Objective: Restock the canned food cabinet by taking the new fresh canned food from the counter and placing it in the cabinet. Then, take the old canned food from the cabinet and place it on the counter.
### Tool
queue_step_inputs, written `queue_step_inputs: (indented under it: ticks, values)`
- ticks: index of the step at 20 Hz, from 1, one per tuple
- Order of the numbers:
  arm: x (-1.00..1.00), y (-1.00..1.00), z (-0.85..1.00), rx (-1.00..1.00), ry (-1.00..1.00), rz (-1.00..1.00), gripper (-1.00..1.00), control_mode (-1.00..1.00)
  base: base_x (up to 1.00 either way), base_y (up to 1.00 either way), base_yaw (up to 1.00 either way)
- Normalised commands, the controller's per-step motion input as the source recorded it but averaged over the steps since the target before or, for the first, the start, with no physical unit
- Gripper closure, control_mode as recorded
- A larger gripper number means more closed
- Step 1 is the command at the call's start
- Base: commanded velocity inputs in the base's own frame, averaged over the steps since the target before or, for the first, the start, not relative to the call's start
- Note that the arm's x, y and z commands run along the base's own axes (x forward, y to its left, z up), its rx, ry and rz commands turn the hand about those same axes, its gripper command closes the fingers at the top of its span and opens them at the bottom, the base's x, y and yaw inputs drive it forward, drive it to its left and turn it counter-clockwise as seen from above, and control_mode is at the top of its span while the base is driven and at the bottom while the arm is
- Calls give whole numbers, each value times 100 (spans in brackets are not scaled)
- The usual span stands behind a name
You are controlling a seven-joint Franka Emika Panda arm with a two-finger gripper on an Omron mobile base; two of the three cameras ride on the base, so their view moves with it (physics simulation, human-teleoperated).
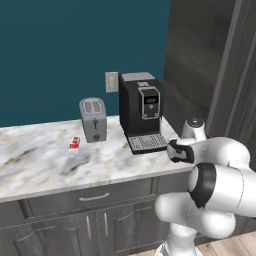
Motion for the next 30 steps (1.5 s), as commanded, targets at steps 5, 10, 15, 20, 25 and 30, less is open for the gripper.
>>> queue_step_inputs:
  ticks: [5,10,15,20,25,30]
  values:
    - [6,0,-7,0,0,0,-100,-100,0,0,0]
    - [9,0,-4,0,0,0,-100,-100,0,0,0]
    - [15,0,-6,0,0,0,-100,-100,0,0,0]
    - [12,0,-10,-1,0,0,-100,-100,0,0,0]
    - [5,-5,-15,-1,0,-1,-100,-100,0,0,0]
    - [4,-5,-13,0,0,-2,-100,-100,0,0,0]
